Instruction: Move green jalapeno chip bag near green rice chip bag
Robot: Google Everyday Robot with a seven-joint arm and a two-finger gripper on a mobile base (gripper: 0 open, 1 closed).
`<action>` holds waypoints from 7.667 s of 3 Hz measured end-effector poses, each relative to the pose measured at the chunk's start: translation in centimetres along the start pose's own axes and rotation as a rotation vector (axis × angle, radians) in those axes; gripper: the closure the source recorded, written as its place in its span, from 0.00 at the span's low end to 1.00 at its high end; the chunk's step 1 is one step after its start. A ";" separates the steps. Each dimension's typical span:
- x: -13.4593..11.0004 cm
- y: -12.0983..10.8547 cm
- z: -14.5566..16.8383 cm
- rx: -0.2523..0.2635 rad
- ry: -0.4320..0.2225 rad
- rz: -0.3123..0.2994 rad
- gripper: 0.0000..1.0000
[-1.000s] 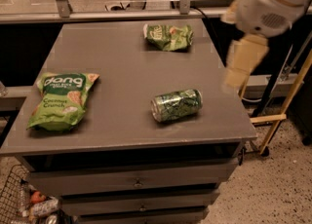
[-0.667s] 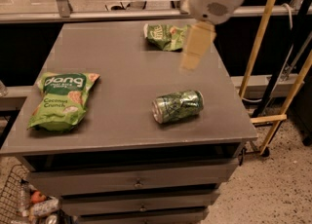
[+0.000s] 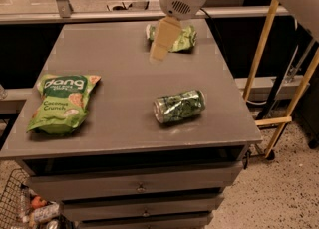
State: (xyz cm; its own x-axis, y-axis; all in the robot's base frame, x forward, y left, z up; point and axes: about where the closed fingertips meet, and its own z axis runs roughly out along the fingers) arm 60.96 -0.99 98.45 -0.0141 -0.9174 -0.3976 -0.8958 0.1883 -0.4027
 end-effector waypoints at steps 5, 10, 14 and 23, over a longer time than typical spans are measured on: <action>1.7 -10.0 15.1 0.163 0.006 0.234 0.00; 3.0 -14.4 20.5 0.219 0.017 0.312 0.72; -5.7 -13.1 15.4 0.217 -0.212 0.079 1.00; -19.4 3.5 12.2 -0.018 -0.416 -0.408 0.27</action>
Offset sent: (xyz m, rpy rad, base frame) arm 0.1178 0.0233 -0.0827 0.1438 0.0275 -0.1622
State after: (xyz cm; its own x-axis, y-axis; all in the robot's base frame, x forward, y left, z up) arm 63.57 21.73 94.66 0.5062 -0.6991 -0.5050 -0.7996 -0.1612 -0.5784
